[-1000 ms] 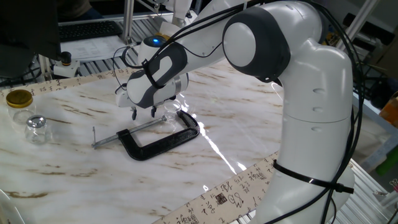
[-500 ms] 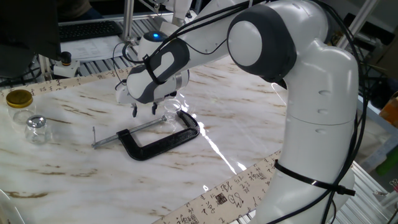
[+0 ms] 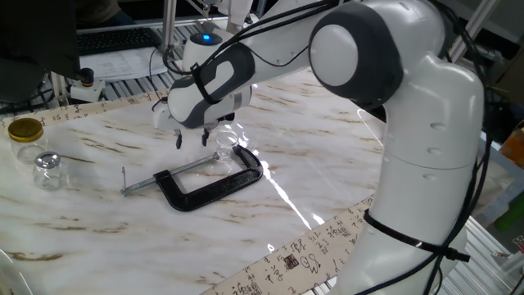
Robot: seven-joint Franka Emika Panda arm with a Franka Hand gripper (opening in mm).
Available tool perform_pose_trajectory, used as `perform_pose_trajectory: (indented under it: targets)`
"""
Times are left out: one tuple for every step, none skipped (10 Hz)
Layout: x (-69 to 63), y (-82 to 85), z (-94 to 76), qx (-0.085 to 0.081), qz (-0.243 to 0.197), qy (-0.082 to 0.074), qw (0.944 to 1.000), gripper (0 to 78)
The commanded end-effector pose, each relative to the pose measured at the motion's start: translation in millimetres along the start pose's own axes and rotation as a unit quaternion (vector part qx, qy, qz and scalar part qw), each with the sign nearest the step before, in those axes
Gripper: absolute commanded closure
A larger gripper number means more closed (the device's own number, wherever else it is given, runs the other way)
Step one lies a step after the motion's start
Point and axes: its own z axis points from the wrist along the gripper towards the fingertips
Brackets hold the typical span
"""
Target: Screw the lid onto the jar
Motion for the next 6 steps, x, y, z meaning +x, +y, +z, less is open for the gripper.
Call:
perform_pose_trajectory:
  targets:
    - [-2.4,-5.4,-24.7,0.002,0.010,0.003,0.9999,76.4]
    - [-2.8,-7.2,-31.0,0.002,0.011,0.006,0.9999,76.4]
    - [-2.9,-9.6,-38.4,0.003,0.012,0.010,0.9999,76.4]
    - [-2.9,-12.7,-46.2,0.005,0.013,0.016,0.9998,76.4]
    - [-2.9,-15.9,-53.8,0.008,0.018,0.018,0.9996,76.4]
    - [-3.1,-18.6,-59.8,0.009,0.022,0.020,0.9995,76.4]
